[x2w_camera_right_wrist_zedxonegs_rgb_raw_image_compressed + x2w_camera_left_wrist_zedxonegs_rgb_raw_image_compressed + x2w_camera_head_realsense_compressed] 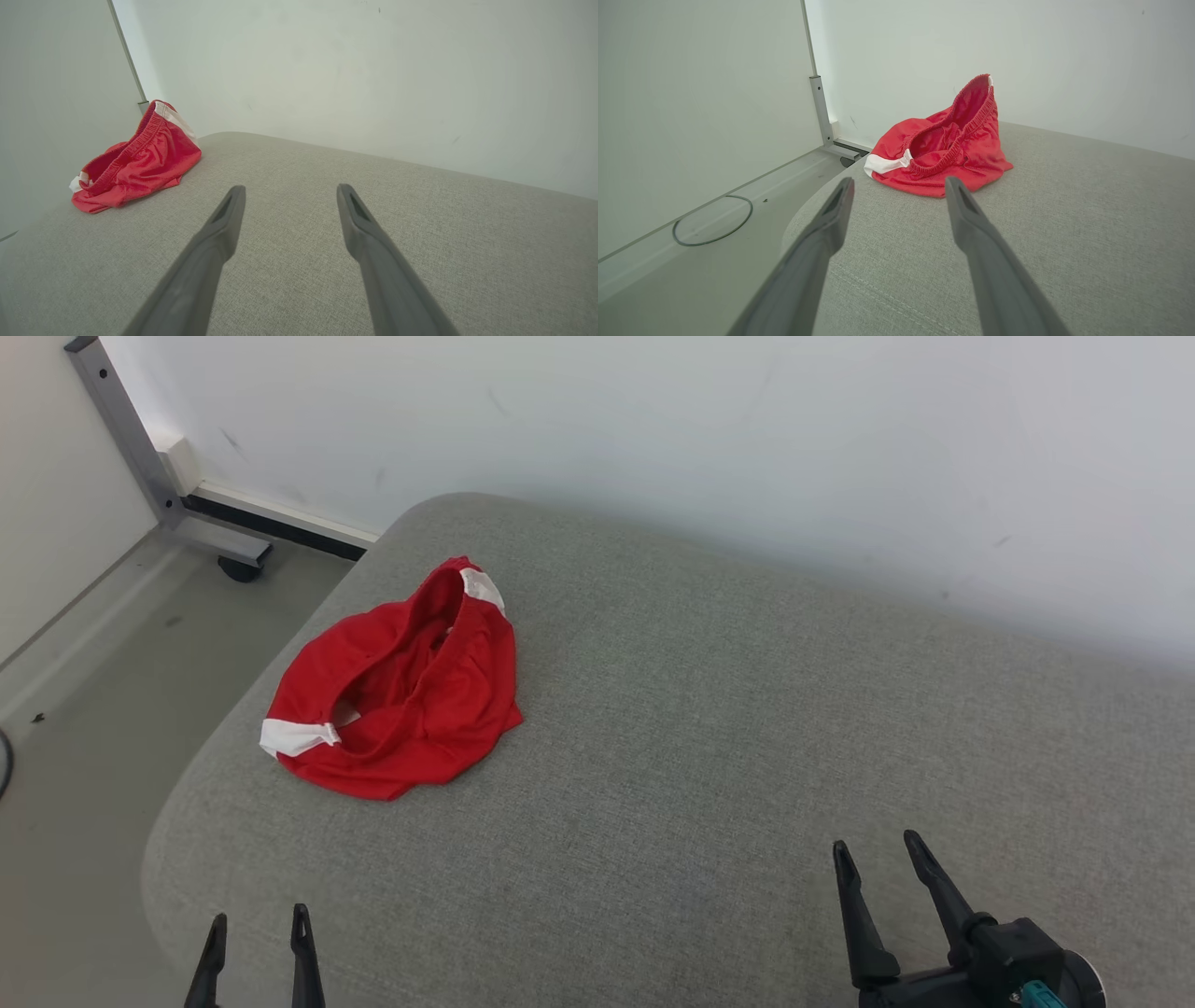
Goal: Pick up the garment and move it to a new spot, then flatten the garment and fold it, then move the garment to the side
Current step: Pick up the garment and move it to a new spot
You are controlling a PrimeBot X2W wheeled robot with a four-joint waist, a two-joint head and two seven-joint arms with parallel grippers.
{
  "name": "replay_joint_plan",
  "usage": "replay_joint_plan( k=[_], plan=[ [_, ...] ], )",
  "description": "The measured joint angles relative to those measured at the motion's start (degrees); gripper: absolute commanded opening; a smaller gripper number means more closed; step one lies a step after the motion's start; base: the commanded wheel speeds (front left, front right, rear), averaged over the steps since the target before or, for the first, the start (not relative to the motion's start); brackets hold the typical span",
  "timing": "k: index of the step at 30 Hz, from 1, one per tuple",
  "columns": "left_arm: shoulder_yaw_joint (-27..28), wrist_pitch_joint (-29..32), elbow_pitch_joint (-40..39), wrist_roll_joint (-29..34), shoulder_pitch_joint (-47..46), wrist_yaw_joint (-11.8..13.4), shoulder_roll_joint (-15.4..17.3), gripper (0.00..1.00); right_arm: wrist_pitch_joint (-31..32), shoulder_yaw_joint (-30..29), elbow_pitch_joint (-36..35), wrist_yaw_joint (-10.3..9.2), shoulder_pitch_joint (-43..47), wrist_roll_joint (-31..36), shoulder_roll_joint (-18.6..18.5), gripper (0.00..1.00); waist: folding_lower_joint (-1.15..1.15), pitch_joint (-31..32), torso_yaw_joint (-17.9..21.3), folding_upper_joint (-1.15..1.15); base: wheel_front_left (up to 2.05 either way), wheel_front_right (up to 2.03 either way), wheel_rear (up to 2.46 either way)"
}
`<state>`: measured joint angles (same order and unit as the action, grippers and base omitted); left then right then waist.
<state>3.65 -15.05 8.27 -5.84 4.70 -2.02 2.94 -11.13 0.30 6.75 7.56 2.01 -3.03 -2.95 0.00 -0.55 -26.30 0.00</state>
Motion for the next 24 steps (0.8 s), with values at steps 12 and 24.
replay_joint_plan(
  k=[12, 24],
  plan=[
    [-0.2, 0.0, 10.7, -0.9, -14.9, -2.7, 1.4, 1.0, 1.0, 0.2, -1.8, -0.01, -1.5, 1.3, 0.0, 1.0, 0.0, -2.6, 2.3, 0.0, 0.0, 0.0, 0.0],
    [3.8, 11.4, 35.9, -13.1, -44.2, -5.1, 6.6, 1.0, 5.2, 3.6, -7.9, 0.0, -5.8, 4.4, -1.9, 1.0, 0.01, -10.0, 7.7, 0.01, 0.0, 0.0, 0.0]
  ],
)
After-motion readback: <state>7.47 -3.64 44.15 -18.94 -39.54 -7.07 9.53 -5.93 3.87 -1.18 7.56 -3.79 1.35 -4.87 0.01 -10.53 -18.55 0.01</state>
